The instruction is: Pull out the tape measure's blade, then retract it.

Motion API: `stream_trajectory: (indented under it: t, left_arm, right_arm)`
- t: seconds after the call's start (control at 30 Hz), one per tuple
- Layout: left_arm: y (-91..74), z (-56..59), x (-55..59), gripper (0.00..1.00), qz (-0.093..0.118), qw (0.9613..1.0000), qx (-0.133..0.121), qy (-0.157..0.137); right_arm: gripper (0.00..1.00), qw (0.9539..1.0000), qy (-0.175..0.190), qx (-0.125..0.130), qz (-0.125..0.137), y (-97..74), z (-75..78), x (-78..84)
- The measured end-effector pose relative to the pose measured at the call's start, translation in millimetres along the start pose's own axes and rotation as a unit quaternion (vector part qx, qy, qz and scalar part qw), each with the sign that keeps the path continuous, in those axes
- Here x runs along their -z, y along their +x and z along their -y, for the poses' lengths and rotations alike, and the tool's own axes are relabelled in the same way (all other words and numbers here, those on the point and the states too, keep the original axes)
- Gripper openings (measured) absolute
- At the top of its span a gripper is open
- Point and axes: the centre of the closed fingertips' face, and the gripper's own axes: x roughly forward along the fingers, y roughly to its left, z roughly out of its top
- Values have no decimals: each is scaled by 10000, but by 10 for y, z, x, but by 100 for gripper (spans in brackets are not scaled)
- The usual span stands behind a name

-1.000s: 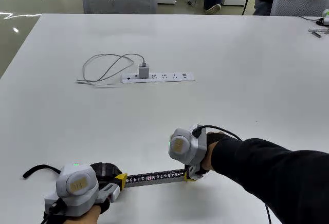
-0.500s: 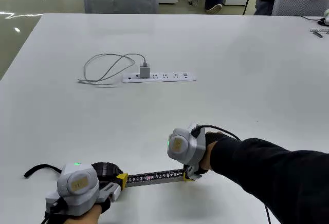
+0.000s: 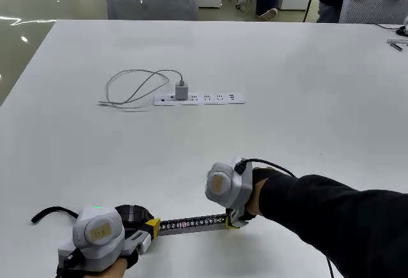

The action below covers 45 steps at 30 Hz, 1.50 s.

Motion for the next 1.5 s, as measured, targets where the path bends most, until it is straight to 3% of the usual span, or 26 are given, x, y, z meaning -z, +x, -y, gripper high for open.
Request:
stream_trajectory:
  t: [1.3,1.5]
  left_arm:
    - [-3,-1,6,61,-20,10000,6,1]
    - [-5,2,5,61,-22,10000,6,-1]
  right_arm:
    - [10,9999,98,-87,82,41,-28,-248]
    - [9,9999,-77,-65,-2,37,-48,-265]
